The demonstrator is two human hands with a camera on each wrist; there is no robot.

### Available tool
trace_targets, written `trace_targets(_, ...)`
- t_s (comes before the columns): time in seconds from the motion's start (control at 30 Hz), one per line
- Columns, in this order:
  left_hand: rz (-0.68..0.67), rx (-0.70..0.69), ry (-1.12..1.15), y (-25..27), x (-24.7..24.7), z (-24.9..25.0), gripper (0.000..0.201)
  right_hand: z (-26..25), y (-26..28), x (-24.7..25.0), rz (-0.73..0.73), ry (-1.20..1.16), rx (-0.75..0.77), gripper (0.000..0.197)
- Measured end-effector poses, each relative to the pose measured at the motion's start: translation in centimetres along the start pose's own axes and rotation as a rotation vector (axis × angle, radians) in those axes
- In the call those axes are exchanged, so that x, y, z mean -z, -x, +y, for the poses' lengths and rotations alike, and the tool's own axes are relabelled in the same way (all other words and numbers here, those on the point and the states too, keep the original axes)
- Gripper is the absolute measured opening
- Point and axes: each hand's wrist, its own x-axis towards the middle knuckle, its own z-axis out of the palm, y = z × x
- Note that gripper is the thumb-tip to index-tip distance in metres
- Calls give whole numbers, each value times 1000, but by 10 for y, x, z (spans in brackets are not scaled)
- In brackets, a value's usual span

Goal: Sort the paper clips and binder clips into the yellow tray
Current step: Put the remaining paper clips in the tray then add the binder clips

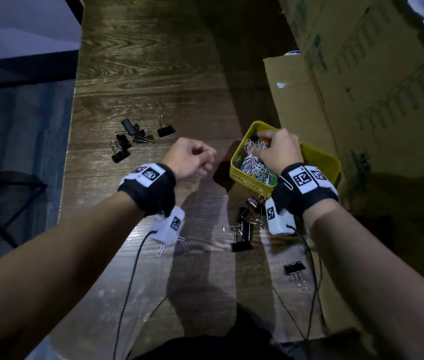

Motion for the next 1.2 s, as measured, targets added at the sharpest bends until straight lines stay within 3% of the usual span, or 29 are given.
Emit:
trace_targets(0.1,23,57,-141,24,30,-35,9,-12,16,-8,48,-59,198,33)
trace_targets(0.17,38,88,-282,39,49,-60,13,-25,34,-21,-6,-145,326,27)
trace_targets(0.3,96,83,-690,75,71,-106,14,-37,76,-70,-328,-38,505,26)
trace_targets(0.37,117,43,-778,96,71,-127,22,-35,97,-97,-511,131,509,34)
trace_targets(0.43,113,-10,-809,112,64,-146,28,-27,116,-122,-600,288,514,45)
trace_targets(0.53,35,-108,-853,131,45,-159,38,-14,139,-151,-549,415,551,50)
trace_targets(0.67,-17,-208,-866,146,24,-161,39,-10,160,-167,-497,459,533,42)
trace_targets(0.83,-66,-266,-1012,150,10,-169,23,-16,169,-171,-556,519,506,34)
trace_targets(0.97,-148,-200,-1126,154,4,-168,40,-22,174,-171,-570,575,530,31)
trace_targets(1.1,-213,-71,-1148,158,0,-160,38,-29,178,-159,-585,672,565,32)
trace_targets(1.2,-254,-58,-1235,158,-5,-147,33,-32,179,-160,-596,645,557,33)
